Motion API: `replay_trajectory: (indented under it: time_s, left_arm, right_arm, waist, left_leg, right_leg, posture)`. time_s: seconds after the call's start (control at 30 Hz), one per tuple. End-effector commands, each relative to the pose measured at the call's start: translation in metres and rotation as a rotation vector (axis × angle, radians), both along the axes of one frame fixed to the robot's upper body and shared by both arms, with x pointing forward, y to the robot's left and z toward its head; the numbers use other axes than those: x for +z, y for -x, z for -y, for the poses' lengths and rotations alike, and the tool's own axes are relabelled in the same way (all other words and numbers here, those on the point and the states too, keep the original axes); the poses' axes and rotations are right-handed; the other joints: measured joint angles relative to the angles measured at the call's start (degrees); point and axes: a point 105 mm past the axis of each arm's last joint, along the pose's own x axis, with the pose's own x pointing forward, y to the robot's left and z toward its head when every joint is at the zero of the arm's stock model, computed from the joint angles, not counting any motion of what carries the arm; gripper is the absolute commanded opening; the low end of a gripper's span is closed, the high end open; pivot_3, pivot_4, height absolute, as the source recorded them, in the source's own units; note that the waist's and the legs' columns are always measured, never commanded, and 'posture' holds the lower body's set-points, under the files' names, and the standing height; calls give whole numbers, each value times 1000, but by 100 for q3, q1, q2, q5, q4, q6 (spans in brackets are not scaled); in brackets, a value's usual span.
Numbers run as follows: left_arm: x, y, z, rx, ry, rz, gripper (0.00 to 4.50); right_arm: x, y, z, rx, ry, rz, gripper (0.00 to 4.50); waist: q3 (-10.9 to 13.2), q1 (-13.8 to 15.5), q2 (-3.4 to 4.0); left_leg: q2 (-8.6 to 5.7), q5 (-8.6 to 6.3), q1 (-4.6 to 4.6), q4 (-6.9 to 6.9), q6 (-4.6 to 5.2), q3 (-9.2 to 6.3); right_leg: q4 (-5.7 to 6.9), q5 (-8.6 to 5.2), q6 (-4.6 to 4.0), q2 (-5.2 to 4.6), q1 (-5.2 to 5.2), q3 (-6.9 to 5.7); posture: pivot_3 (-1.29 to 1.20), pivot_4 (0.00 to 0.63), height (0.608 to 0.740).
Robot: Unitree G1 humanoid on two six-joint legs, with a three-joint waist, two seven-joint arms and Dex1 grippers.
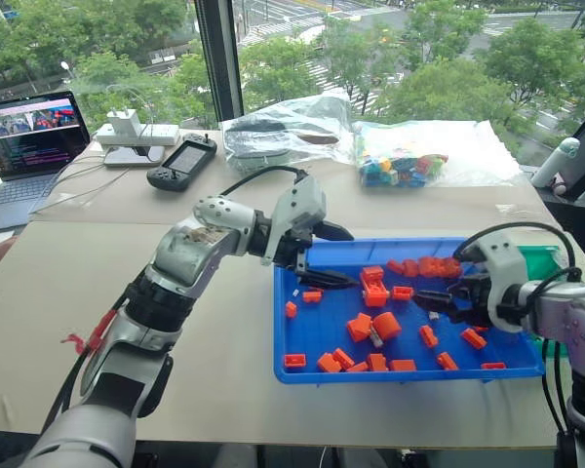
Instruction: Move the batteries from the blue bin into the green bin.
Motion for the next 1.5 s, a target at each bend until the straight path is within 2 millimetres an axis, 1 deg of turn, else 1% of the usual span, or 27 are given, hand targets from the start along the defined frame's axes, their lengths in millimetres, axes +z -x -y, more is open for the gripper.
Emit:
replay_trajectory:
  time_s: [0.03,0.13,0.2,0.33,0.43,0.53,0.57,0.6,0.77,0.8,0.87,0.93,1.03,1.13,1.2,1.27,1.37,1.47,1.5]
  left_arm:
    - [17,5,2,-26,39,31,4500]
    - [20,6,1,-30,47,26,4500]
    - [21,7,1,-33,51,18,4500]
    - [19,11,-3,-48,27,-7,4500]
    - [14,11,-10,-46,-20,-4,4500]
    - [19,3,-21,2,-25,10,4500]
    - [22,0,-24,23,-13,14,4500]
    - [24,-4,-29,49,-2,17,4500]
    - [24,-14,-49,131,-2,14,4500]
    - [26,-15,-53,143,4,15,4500]
    - [30,-17,-58,159,25,8,4500]
    - [32,-14,-66,161,31,-2,4500]
    - [31,-13,-79,173,34,-7,4500]
    - [29,-8,-85,169,49,-9,4500]
    - [32,-2,-85,153,137,-1,4500]
    - [30,2,-88,147,194,18,4500]
    - [17,3,-95,161,186,7,4500]
    - [11,5,-94,159,198,-6,4500]
    - [7,6,-93,150,186,-5,4500]
  right_arm:
    - [-1,2,2,-39,23,21,4474]
    - [-9,3,2,-64,13,3,4474]
    - [-19,4,-1,-73,5,-21,4474]
    - [-29,3,-6,-85,-11,-42,4474]
    - [-33,4,-6,-95,15,-55,3740]
    - [-33,3,-5,-103,24,-54,2690]
    - [-33,3,-5,-103,24,-54,2446]
    - [-33,3,-5,-102,25,-53,2007]
    - [-28,1,-6,-95,23,-39,379]
    - [-26,0,-6,-93,21,-32,240]
    - [-21,-1,-6,-89,18,-17,240]
    - [-8,-5,-5,-74,10,20,240]
    - [13,-9,-12,-27,-46,79,240]
    - [27,-10,-10,-9,-53,116,240]
    - [46,-9,-1,-16,-50,161,240]
    - [64,-7,10,-30,-39,197,240]
    - [85,-2,28,-65,-12,223,240]
    - [103,7,51,-132,43,230,240]
    - [107,11,62,-171,70,221,240]
  waist:
    - [0,-5,0]
    - [0,-26,0]
    - [0,-24,0]
    - [0,-24,1]
    - [0,-28,0]
    - [-1,-27,1]
    - [-1,-24,1]
    - [0,-23,1]
    - [-1,-26,1]
    - [-1,-27,1]
    - [0,-25,1]
    - [0,-29,1]
    - [0,-46,2]
    - [0,-51,2]
    - [0,-38,2]
    - [0,-15,2]
    - [0,-1,2]
    - [0,-6,2]
    - [0,-8,2]
  left_leg:
    - [1,0,0,0,0,-1]
    - [2,0,0,-1,0,-1]
    - [3,0,0,-1,0,-1]
    - [2,0,0,-2,0,-2]
    - [2,0,0,-2,0,-2]
    - [4,0,1,-3,0,-3]
    - [3,0,1,-3,0,-3]
    - [3,0,1,-2,0,-3]
    - [4,0,1,-2,1,-3]
    - [4,0,1,-2,1,-3]
    - [4,0,1,-3,1,-3]
    - [3,0,1,-3,1,-3]
    - [6,0,1,-6,1,-1]
    - [8,0,1,-7,1,-2]
    - [8,0,1,-8,1,-2]
    - [4,0,-2,-9,1,1]
    - [5,-1,-3,-9,2,2]
    - [6,-1,-3,-13,2,4]
    - [6,-1,-3,-13,2,6]
  right_leg:
    - [0,0,0,2,0,0]
    - [1,0,0,2,-1,0]
    - [0,0,0,4,-1,0]
    - [0,0,0,3,-2,0]
    - [1,0,0,4,-2,0]
    - [-1,0,0,6,-2,0]
    - [-1,0,0,6,-2,0]
    - [-1,0,0,5,-1,0]
    - [-1,0,0,6,-2,0]
    - [-1,0,0,6,-2,0]
    - [-1,0,0,6,-3,0]
    - [-1,0,0,5,-3,0]
    - [-1,0,0,7,-9,1]
    - [0,0,0,9,-9,1]
    - [1,0,0,7,-8,1]
    - [1,0,0,-2,-8,0]
    - [-2,0,0,-3,-7,-3]
    - [-5,0,0,-2,-7,-4]
    - [-6,0,0,-3,-7,-2]
  posture:
    - [0,150,732]
    - [0,150,732]
    - [0,150,732]
    - [0,150,732]
    - [0,150,732]
    - [0,150,732]
    - [0,150,732]
    - [0,150,732]
    - [0,150,732]
    - [0,150,732]
    - [0,150,732]
    - [0,150,732]
    - [0,150,732]
    - [0,150,732]
    - [0,150,732]
    - [0,150,732]
    - [0,150,732]
    - [0,150,732]
    - [0,150,732]
